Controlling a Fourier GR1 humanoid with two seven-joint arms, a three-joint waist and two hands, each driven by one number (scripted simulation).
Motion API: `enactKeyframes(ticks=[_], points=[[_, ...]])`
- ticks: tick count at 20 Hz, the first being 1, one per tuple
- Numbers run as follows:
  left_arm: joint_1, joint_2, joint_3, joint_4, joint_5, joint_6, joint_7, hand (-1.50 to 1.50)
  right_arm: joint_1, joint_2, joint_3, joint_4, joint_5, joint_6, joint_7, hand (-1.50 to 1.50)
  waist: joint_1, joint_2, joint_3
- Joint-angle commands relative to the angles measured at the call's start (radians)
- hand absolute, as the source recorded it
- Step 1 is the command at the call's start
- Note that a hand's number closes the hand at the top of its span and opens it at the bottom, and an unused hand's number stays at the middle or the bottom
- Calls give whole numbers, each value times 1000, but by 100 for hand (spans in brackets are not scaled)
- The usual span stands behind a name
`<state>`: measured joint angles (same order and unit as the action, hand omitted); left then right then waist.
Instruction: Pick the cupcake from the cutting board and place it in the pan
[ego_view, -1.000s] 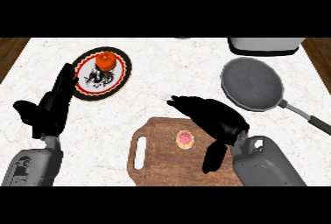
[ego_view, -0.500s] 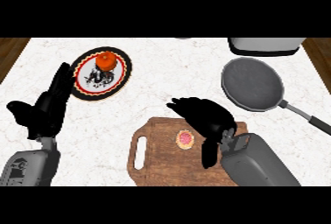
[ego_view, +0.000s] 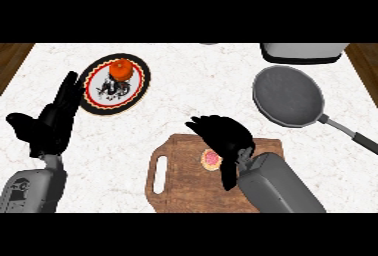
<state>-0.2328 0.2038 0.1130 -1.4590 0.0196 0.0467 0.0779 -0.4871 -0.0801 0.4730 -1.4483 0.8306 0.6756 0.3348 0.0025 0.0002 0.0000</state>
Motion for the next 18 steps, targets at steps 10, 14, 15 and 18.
enactKeyframes(ticks=[10, 14, 15, 18], points=[[22, -24, 8, 45, -22, -5, -67, 0, 77, 32, 42, 151, 160, -88, -104, -150, -1, 0, 0], [-21, 31, 42, 15, 17, -60, -5, 0, -25, 78, 21, 274, 155, -71, -155, 150, 3, 1, 0], [14, -39, -5, -13, -23, 7, -11, 0, 3, 54, 19, 200, 117, -14, -210, 150, 1, 0, 0], [1, -33, 4, 10, -30, 6, -25, 0, -1, 49, 52, 222, 187, -65, -259, 150, 0, 0, 0]])
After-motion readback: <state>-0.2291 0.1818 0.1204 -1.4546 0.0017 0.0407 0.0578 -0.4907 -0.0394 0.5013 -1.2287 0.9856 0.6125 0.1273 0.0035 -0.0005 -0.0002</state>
